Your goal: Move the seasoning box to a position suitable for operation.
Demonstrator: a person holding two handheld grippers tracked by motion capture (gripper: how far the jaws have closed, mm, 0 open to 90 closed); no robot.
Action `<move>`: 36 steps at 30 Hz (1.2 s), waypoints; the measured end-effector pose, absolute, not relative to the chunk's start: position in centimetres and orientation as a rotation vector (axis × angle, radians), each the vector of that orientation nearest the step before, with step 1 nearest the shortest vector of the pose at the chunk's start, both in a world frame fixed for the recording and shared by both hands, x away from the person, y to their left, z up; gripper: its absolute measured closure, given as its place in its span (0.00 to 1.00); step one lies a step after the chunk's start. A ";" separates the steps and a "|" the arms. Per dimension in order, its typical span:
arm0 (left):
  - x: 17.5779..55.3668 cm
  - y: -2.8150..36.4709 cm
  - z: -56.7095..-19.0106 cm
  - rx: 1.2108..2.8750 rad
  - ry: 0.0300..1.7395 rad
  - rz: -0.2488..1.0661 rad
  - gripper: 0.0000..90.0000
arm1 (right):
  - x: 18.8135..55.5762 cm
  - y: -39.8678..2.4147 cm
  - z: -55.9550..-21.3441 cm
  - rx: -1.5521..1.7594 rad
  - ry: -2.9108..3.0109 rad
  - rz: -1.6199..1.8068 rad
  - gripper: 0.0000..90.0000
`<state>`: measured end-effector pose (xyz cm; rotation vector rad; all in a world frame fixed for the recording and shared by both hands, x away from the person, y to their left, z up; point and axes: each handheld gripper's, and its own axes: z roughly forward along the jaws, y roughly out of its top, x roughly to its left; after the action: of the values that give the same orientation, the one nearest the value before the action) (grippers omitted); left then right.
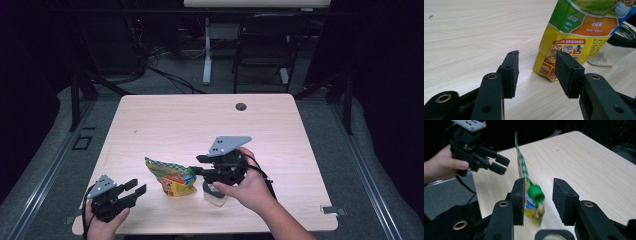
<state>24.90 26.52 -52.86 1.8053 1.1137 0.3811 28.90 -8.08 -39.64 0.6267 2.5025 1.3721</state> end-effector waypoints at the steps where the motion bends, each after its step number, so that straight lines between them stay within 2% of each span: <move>1: 24.9 26.5 -52.9 1.804 1.114 0.379 0.61 | 28.9 -8.1 -39.6 0.627 2.503 1.372 0.70; 14: 24.9 26.5 -53.2 1.805 1.113 0.370 0.61 | 30.9 -3.1 -38.5 0.550 2.587 1.276 0.66; 22: 25.0 26.5 -53.3 1.811 1.110 0.369 0.61 | 31.7 0.4 -38.9 0.485 2.665 1.182 0.71; 36: 25.0 26.7 -53.3 1.819 1.110 0.364 0.61 | 32.4 3.8 -39.4 0.439 2.724 1.066 0.77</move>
<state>25.04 26.69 -53.29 1.8186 1.1102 0.3640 32.40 3.85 -39.38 0.4392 2.7243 1.0663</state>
